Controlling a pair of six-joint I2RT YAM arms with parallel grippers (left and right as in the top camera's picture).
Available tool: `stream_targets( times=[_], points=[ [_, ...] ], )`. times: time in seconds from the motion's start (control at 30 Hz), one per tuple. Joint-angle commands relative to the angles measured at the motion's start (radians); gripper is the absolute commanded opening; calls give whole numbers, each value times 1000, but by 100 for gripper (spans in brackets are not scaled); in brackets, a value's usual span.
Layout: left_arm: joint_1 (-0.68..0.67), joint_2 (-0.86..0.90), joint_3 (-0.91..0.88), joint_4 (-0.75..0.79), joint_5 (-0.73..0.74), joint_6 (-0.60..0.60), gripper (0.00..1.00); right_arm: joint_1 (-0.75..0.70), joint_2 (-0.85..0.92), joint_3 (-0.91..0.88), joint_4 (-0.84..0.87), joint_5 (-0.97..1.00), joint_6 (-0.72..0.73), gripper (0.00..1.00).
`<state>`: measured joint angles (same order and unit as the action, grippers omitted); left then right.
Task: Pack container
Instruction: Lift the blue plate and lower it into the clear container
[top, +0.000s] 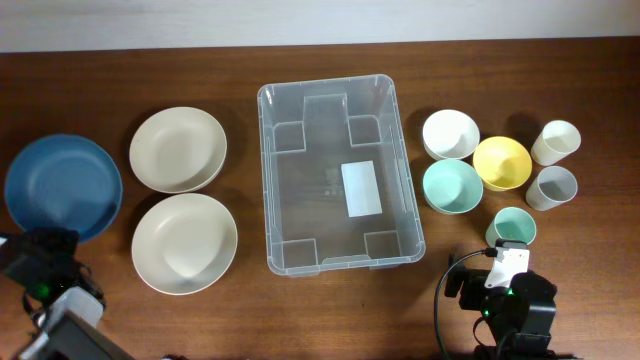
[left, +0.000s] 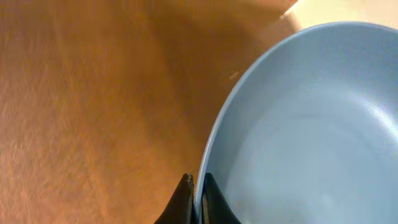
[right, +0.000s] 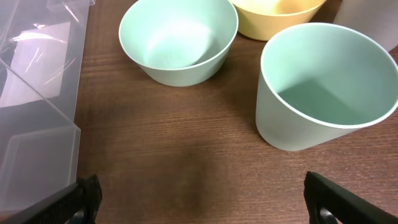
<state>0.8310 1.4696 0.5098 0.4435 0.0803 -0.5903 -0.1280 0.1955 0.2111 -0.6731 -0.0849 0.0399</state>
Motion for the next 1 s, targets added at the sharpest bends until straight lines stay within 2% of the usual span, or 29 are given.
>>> stream_targets(
  times=[0.0, 0.17, 0.27, 0.3, 0.4, 0.53, 0.73, 0.97],
  points=[
    [-2, -129, 68, -39, 121, 11, 1, 10, -5, 3, 3, -9, -10, 99],
    [-89, -240, 203, -196, 190, 58, 1, 10, -5, 3, 3, -9, -10, 99],
    [-230, -264, 363, -341, 190, 159, 1, 10, -5, 3, 3, -9, -10, 99],
    [-249, -264, 378, -354, 190, 169, 1, 10, -5, 3, 3, -9, -10, 99],
    [-425, -246, 515, -438, 183, 264, 1, 10, -5, 3, 3, -9, -10, 99],
    [-621, -220, 591, -446, 114, 301, 1, 10, -5, 3, 3, -9, -10, 99],
    [-890, -107, 601, -375, -51, 358, 1, 10, -5, 3, 3, -9, -10, 99],
    [-1118, 122, 625, -340, -56, 362, 1, 10, -5, 3, 3, -9, -10, 98]
  ],
)
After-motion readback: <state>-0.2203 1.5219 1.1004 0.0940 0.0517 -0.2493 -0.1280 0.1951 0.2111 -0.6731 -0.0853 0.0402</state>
